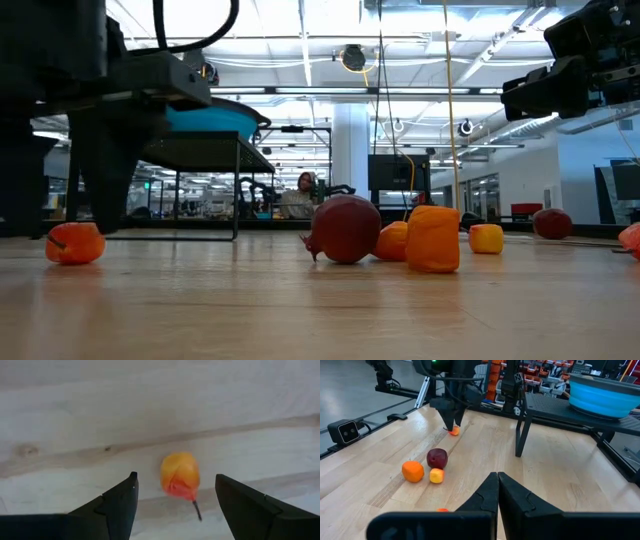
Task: Pick & Place Fruit
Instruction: Put the yellow pear into the blue strainer bowl on the shelf
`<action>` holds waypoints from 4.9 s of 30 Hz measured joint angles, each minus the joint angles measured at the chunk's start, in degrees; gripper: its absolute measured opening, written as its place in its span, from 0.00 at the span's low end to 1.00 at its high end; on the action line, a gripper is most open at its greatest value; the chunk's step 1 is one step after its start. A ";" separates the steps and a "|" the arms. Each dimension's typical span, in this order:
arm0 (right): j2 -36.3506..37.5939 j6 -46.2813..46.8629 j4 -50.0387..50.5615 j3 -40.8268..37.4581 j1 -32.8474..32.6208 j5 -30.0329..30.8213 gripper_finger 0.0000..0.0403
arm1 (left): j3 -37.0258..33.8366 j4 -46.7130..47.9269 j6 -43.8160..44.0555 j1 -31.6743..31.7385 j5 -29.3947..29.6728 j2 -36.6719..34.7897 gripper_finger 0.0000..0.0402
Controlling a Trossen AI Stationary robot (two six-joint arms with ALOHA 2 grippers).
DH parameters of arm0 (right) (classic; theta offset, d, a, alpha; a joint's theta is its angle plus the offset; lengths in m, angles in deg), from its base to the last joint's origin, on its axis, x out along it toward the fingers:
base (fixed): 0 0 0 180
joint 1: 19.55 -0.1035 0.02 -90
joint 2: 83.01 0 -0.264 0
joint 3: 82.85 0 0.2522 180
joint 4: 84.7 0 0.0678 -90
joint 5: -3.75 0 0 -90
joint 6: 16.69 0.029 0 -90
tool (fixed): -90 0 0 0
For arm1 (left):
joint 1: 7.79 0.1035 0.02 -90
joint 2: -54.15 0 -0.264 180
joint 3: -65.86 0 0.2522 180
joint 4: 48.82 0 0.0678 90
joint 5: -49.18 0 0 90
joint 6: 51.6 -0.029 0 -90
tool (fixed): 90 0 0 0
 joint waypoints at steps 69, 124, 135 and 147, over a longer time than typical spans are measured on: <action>0.01 0.00 -0.03 0.00 0.00 0.04 0.00 | -3.82 -22.85 -66.52 -3.94 15.95 -8.11 0.30; 0.02 0.01 -0.46 0.00 0.01 0.04 0.00 | -3.76 -92.28 -120.51 -12.23 23.18 -13.44 0.30; 0.02 0.01 -0.46 0.00 0.01 0.04 0.00 | -3.76 -77.52 -111.41 -12.21 20.51 -13.45 0.30; 0.02 0.02 -0.46 0.00 0.00 0.04 0.00 | -3.78 -43.52 -78.79 -8.04 19.76 -13.20 0.30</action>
